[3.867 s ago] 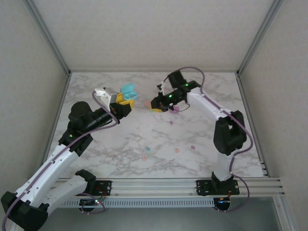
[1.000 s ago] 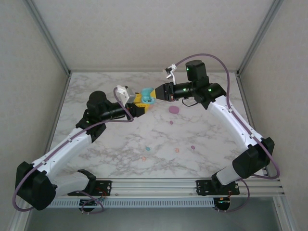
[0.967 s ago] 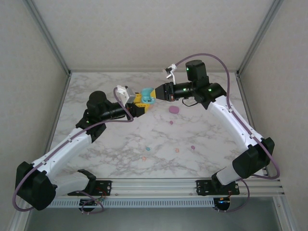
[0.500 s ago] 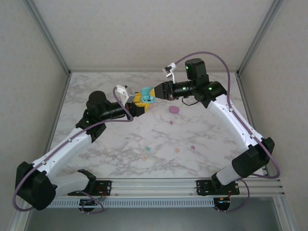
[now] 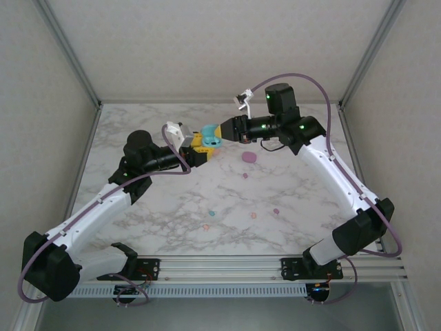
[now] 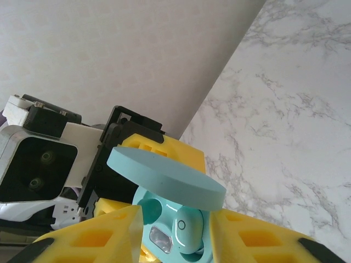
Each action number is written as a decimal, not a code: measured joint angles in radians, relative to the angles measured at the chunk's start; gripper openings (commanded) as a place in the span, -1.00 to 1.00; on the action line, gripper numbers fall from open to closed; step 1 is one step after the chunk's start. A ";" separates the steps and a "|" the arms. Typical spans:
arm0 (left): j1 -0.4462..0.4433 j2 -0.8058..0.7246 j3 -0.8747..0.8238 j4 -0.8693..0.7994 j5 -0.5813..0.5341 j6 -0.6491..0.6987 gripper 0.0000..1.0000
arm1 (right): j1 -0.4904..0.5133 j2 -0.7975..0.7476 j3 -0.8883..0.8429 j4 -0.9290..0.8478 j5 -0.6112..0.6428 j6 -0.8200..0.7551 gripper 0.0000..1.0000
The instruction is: Insert the wireless bluetooth earbuds into the charging case
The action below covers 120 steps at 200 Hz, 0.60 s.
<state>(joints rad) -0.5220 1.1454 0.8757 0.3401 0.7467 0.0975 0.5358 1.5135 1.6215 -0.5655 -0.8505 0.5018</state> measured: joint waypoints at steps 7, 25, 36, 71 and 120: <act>0.000 0.000 0.000 0.000 0.000 0.000 -0.72 | 0.000 0.000 0.000 0.000 0.003 0.001 -0.22; 0.000 0.000 0.000 0.000 0.000 0.004 -0.72 | 0.000 -0.001 0.000 0.000 0.007 0.008 -0.20; 0.000 0.000 0.000 0.000 -0.004 0.005 -0.73 | 0.000 -0.001 0.000 0.000 0.014 0.009 -0.18; -0.008 -0.016 0.000 -0.014 -0.034 0.016 -0.73 | -0.001 -0.031 -0.002 -0.001 0.096 0.007 -0.12; -0.010 -0.108 -0.021 -0.027 -0.140 0.027 -0.73 | -0.024 -0.248 -0.142 -0.004 0.436 0.019 -0.18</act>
<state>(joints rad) -0.5316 1.0374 0.8547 0.3130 0.6064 0.1242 0.5114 1.2655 1.4799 -0.5694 -0.4141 0.5205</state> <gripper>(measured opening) 0.355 0.415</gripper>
